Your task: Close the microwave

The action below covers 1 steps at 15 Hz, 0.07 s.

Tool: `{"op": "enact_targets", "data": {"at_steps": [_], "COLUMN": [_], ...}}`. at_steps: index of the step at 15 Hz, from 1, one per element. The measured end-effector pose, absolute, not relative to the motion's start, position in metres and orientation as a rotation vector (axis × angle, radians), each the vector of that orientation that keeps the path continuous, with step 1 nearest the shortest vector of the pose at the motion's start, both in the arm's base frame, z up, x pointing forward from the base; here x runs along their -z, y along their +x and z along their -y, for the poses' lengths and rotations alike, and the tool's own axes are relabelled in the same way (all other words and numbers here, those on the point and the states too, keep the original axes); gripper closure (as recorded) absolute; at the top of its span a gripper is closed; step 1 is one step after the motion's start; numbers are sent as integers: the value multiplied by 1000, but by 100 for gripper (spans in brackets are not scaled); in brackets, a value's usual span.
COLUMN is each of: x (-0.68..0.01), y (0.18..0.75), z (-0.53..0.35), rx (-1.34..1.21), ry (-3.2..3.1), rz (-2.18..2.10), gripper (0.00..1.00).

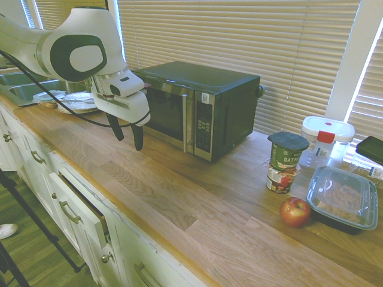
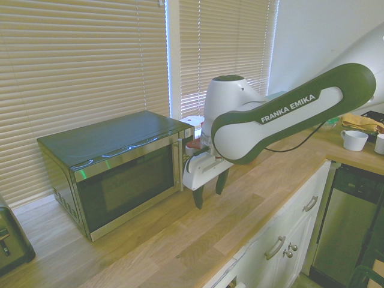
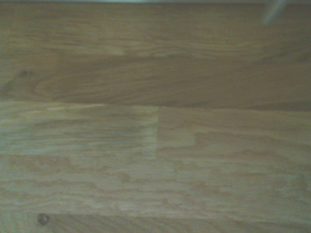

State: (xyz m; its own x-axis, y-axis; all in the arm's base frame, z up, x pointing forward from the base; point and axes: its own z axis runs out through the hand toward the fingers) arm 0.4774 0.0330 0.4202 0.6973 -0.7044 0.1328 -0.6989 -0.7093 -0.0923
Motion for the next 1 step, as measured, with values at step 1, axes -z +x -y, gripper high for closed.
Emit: {"op": "enact_targets", "data": {"at_steps": [1], "x": [-418], "y": [474], "z": [-31], "rx": [239], "ry": [-2866], "rz": [-1182], "gripper": [0]}}
